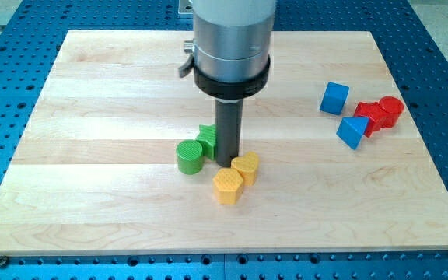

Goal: Separate the green blocks from the yellow blocks

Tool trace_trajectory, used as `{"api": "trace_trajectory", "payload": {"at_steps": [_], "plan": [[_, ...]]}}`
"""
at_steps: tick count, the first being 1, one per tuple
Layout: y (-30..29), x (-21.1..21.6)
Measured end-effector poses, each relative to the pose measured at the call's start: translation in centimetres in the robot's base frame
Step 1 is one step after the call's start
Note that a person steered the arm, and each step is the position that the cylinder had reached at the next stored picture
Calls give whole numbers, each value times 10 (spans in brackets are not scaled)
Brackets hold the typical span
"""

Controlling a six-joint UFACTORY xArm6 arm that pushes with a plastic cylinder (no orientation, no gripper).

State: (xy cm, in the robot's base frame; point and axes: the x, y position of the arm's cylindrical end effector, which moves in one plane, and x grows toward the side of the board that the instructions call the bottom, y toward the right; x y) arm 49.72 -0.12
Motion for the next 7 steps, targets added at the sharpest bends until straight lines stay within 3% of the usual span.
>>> {"api": "trace_trajectory", "payload": {"at_steps": [1,3,4,6,7], "plan": [[-4,-1],[-23,45],[-53,42],[-27,10],[-15,13]]}}
